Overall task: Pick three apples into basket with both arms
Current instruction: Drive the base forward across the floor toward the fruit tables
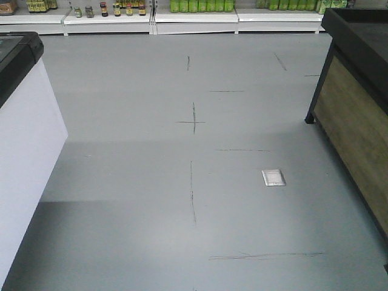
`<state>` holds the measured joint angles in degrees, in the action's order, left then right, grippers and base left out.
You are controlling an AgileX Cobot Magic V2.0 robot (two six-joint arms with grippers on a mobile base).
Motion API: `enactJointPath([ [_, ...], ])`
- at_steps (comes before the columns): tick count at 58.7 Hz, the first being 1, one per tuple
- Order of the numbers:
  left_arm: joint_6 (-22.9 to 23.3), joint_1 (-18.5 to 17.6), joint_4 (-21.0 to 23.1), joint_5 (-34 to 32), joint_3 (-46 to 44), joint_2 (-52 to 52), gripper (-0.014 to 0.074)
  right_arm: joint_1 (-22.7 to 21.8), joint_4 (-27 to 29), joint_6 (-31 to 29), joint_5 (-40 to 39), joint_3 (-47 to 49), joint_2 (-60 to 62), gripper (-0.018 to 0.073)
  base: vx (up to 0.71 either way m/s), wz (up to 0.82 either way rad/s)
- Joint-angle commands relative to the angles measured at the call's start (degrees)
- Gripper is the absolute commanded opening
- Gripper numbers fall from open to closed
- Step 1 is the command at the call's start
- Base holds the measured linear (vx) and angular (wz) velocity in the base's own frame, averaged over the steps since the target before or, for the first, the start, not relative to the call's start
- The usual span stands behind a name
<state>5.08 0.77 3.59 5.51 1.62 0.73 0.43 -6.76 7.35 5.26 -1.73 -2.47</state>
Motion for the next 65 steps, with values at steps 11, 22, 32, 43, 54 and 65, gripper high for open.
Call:
enactJointPath([
  [11, 0.38, 0.03, 0.11, -4.27, -1.46, 0.74, -0.0006, 0.05, -0.24, -0.37, -4.14, -0.63, -1.06, -0.0005, 0.00, 0.00],
  [22, 0.38, 0.03, 0.11, -4.27, -1.46, 0.74, -0.0006, 0.05, -0.24, -0.37, -4.14, -0.63, -1.06, -0.0005, 0.00, 0.00],
  [32, 0.38, 0.03, 0.11, -4.27, -1.46, 0.74, -0.0006, 0.05, -0.24, -0.37, -4.14, -0.63, -1.06, -0.0005, 0.00, 0.00],
  [43, 0.38, 0.03, 0.11, -4.27, -1.46, 0.74, -0.0006, 0.05, -0.24, -0.37, -4.14, -0.63, -1.06, -0.0005, 0.00, 0.00],
  [54, 0.38, 0.03, 0.11, -4.27, -1.46, 0.74, -0.0006, 0.05, -0.24, -0.37, -4.14, -0.63, -1.06, -0.0005, 0.00, 0.01],
  [65, 0.38, 0.03, 0.11, -4.27, -1.46, 0.74, -0.0006, 0.05, -0.24, -0.37, -4.14, -0.63, -1.06, -0.0005, 0.02, 0.07],
])
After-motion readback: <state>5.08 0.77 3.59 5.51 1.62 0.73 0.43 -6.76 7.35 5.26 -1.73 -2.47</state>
